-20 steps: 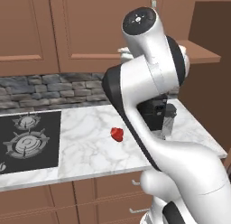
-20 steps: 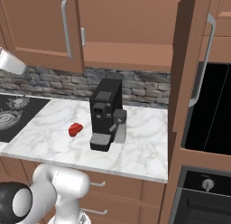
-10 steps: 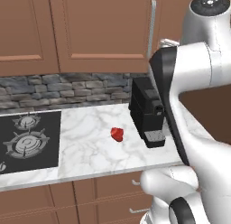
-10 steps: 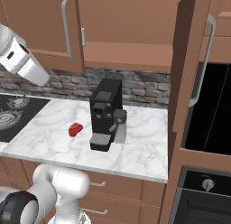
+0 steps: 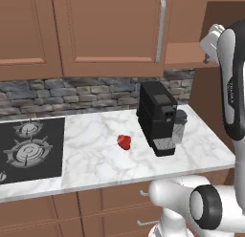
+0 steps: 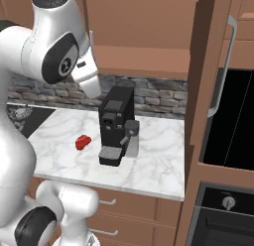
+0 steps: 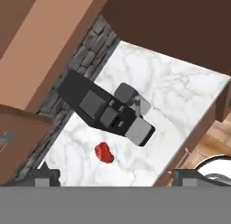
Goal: Retrieve the tupperware from the cabinet, then place the raw meat into the tupperware to avoid contamination.
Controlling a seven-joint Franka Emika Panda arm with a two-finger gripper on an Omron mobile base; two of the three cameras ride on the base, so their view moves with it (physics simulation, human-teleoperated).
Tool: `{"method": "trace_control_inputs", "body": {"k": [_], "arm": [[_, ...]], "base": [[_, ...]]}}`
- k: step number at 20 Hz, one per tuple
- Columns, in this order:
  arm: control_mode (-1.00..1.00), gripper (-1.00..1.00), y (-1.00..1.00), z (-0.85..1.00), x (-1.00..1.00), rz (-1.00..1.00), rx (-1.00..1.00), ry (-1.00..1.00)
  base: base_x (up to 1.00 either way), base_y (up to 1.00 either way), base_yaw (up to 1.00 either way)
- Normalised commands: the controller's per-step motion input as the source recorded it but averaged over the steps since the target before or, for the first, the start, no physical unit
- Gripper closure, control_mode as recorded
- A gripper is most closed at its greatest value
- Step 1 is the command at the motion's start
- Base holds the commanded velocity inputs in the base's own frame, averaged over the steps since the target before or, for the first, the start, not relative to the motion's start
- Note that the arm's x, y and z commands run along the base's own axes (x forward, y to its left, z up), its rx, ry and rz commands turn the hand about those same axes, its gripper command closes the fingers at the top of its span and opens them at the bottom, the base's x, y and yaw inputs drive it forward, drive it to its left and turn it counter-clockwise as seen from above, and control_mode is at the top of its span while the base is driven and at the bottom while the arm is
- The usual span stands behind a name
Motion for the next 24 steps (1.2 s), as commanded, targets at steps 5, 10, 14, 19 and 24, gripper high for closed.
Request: {"method": "trace_control_inputs", "body": {"k": [5, 10, 14, 19, 24], "arm": [[-1.0, -1.0, -0.32, -0.02, 1.0, 0.05, 0.29, 0.04], [-1.0, -1.0, -0.17, -0.13, 0.94, 0.14, 0.17, -0.02], [-1.0, -1.0, -0.17, -0.06, 0.84, 0.22, 0.12, -0.09], [-1.0, -1.0, -0.01, -0.12, 0.85, 0.23, 0.09, -0.1], [-1.0, -1.0, 0.1, 0.02, 0.72, 0.15, 0.08, -0.07]], "base": [[0.0, 0.0, 0.0], [0.0, 0.0, 0.0], [0.0, 0.0, 0.0], [0.0, 0.0, 0.0], [0.0, 0.0, 0.0]]}}
